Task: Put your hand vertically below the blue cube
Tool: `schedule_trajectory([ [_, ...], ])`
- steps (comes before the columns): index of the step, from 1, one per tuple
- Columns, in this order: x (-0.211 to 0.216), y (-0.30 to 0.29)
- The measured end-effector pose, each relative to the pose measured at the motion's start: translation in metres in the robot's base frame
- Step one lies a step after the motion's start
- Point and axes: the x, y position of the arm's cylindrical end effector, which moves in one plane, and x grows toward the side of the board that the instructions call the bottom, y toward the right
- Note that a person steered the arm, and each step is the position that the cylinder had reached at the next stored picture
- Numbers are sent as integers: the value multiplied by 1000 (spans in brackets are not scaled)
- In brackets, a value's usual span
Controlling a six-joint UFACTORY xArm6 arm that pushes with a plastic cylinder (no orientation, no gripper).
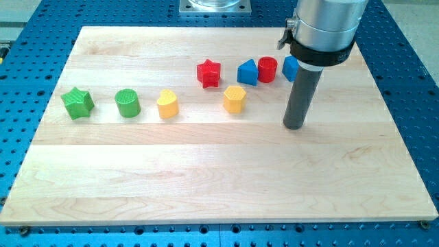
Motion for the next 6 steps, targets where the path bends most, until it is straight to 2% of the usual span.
schedule_trajectory([
  [1, -14, 0],
  [3, -72, 3],
  [4, -88, 41],
  [6, -88, 52],
])
